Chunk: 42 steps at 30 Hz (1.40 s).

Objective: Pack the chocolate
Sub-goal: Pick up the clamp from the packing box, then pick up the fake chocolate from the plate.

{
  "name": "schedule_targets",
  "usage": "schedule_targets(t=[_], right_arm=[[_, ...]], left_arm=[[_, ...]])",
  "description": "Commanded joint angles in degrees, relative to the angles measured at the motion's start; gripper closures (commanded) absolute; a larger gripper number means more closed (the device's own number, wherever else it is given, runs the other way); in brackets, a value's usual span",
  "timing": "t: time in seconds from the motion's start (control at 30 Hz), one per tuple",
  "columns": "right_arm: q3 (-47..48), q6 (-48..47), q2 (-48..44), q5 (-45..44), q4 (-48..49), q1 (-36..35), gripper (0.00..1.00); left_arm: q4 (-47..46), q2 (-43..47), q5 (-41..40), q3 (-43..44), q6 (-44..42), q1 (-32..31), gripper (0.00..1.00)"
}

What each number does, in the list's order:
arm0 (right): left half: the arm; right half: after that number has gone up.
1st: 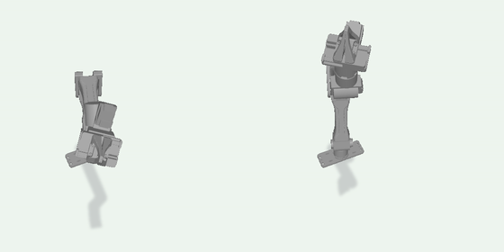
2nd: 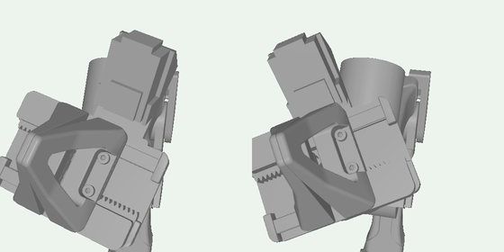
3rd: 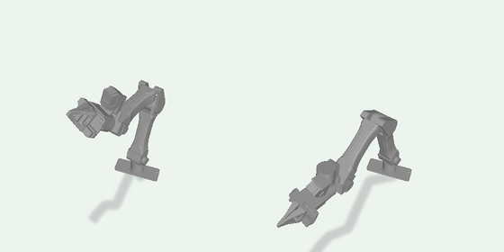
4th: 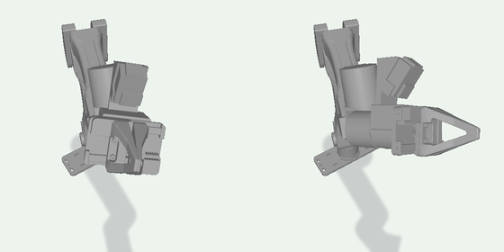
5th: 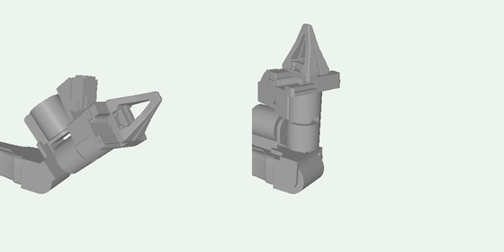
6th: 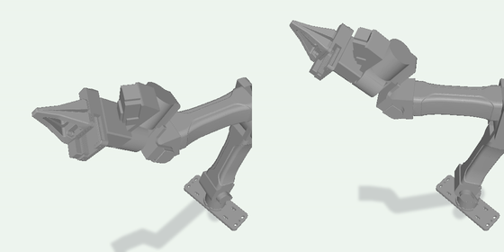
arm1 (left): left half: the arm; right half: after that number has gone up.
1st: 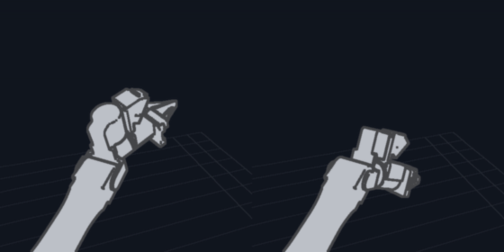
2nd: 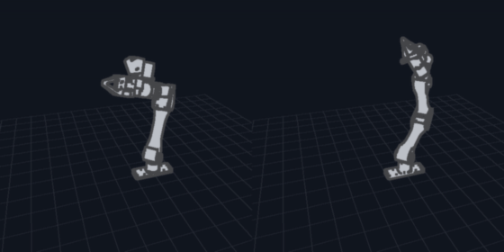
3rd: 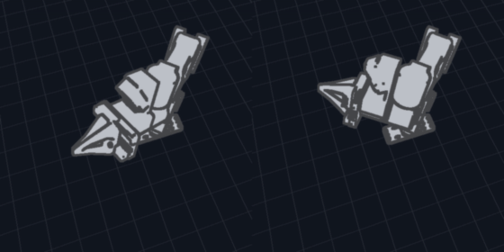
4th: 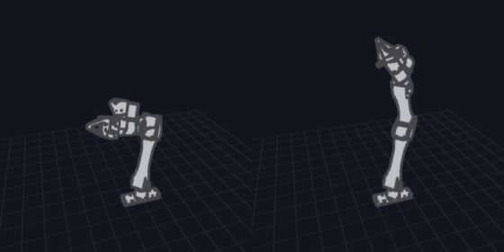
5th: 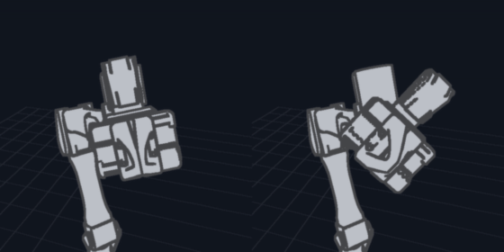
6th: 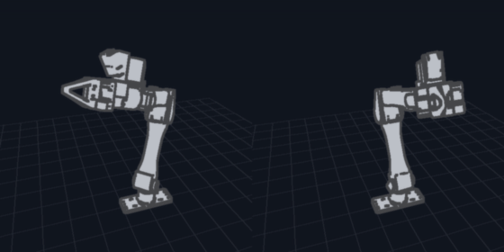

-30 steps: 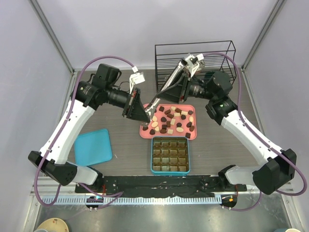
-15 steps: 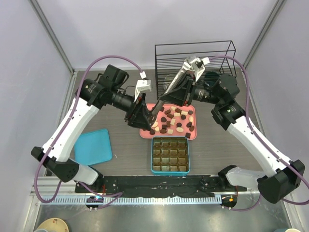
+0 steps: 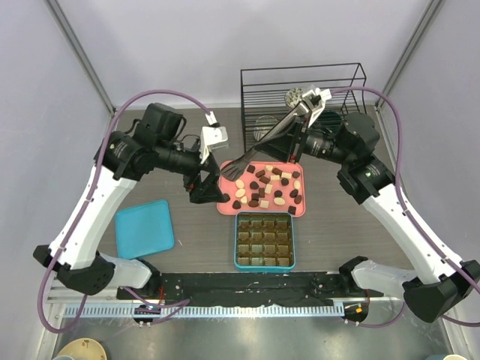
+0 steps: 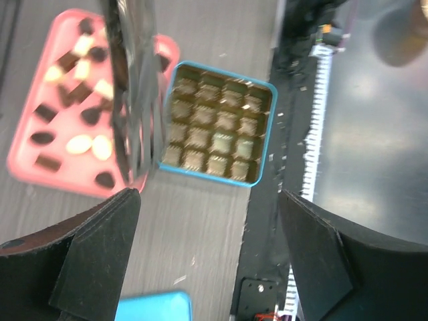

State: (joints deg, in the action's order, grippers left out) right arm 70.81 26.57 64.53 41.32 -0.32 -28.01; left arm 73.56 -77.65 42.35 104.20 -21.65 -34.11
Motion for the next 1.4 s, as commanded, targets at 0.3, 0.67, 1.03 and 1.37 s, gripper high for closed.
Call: schedule_targets(t=[0.3,0.67,1.03,1.37], right_arm=[[0.57,-10.48,-3.80,-13.89,-7.06,-1.25,0.90],[-4.44,-21.12,4.27,-38.67,-5.76,-12.86,0.98],[-4.71,-23.75,17.37,-50.79,7.69,-12.86,0.99],[-1.47,-24.28,26.86,-50.29,14.82,-12.86,0.99]], left_arm=[[-2.17,6.46,-26.66,-8.22,4.51,0.45,0.00],[-19.06,3.93,-47.45,-29.49,8.02,9.13,0.00],[-28.82,-17.25,-46.74,-25.55,12.95,19.78,0.00],[-31.36,-21.32,-43.57,-23.78,15.41,23.21,0.02]])
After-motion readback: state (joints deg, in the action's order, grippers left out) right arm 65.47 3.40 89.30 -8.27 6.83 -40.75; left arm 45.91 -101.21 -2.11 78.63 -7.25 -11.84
